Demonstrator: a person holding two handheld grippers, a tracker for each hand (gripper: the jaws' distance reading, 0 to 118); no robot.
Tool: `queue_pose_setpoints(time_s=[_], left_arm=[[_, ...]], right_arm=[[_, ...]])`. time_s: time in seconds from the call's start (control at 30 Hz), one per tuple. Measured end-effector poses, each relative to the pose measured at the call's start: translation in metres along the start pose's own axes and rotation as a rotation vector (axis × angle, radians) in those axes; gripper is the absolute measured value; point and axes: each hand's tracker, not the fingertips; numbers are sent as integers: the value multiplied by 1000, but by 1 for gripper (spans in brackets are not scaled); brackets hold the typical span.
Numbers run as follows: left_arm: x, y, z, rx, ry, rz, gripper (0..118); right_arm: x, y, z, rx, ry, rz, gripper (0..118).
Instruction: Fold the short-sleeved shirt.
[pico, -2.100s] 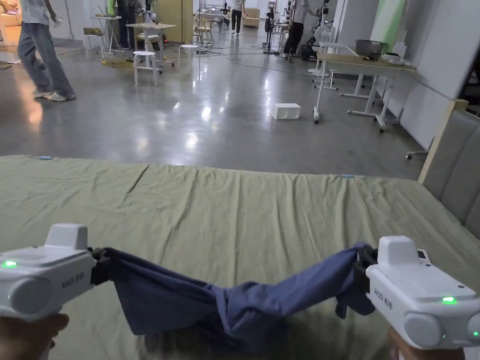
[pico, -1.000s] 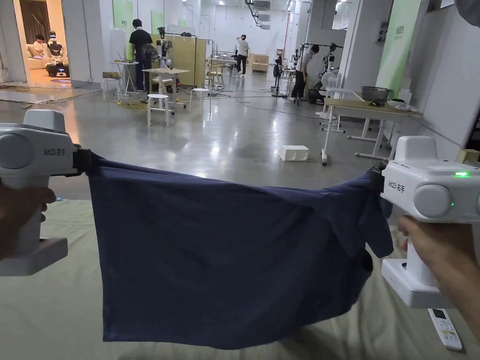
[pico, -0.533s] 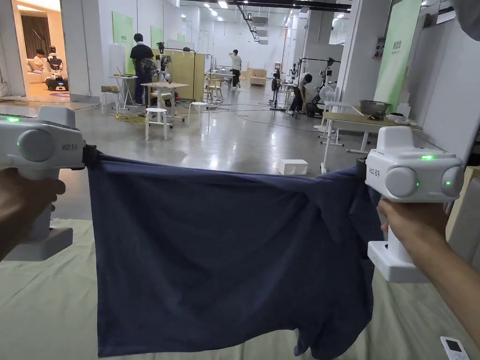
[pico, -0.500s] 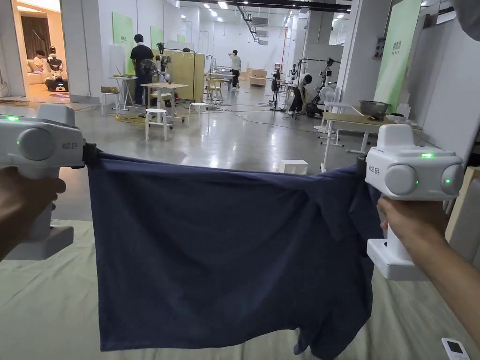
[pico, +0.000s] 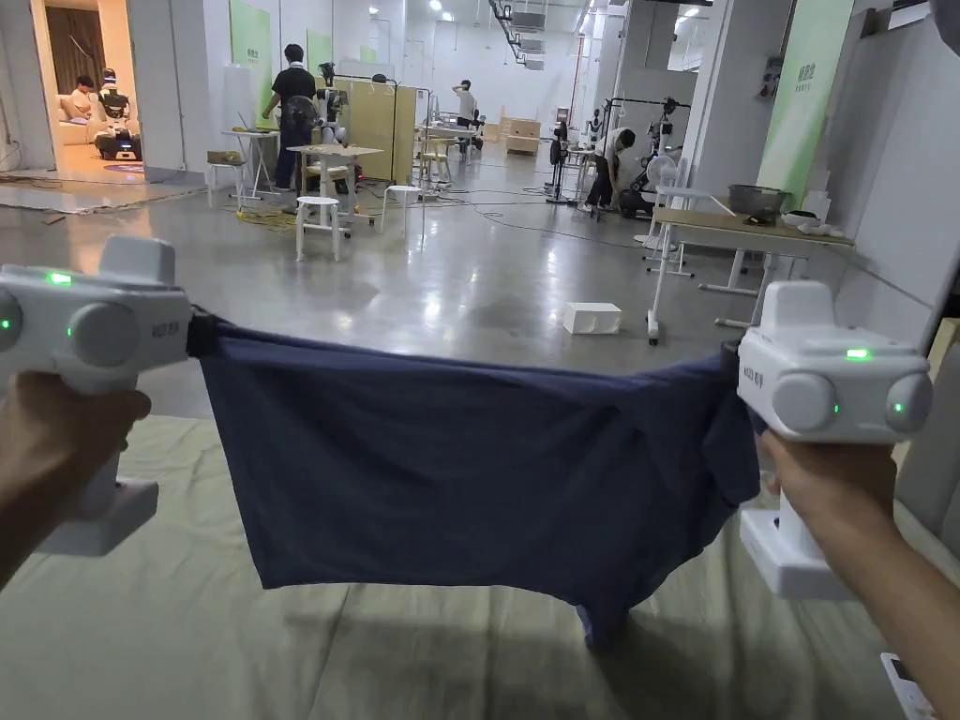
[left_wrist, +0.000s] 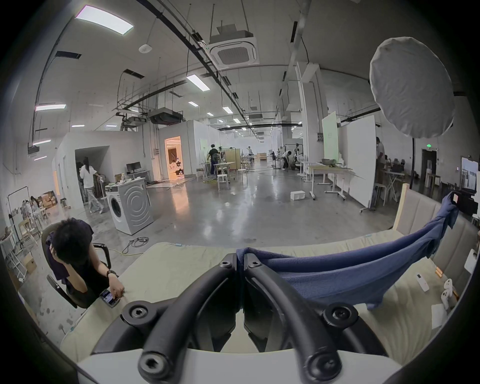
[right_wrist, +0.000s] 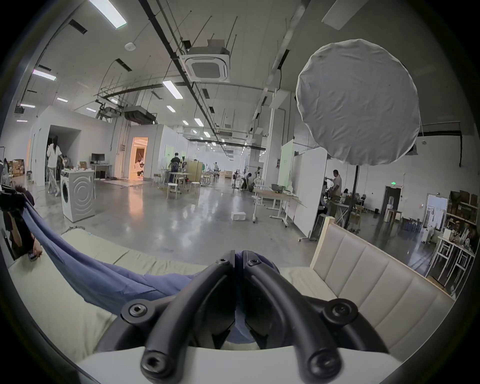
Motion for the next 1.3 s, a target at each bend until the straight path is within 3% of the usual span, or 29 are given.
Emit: queue_pose_setpoints(time_s=[0.43, 0.77, 1.0, 1.3], left_arm=[[-19, -161, 134, -70, -42, 49, 4], [-32, -261, 229, -190, -65, 86, 4], [-38, -326, 252, -384, -75, 129, 4], [-24, -406, 219, -672, -76, 114, 4]], right_arm=[[-8, -145, 149, -54, 43, 81, 5], [-16, -222, 254, -133, 86, 56, 5], [-23, -287, 306, -255, 95, 114, 5], [-32, -374, 302, -555, 130, 61, 5]])
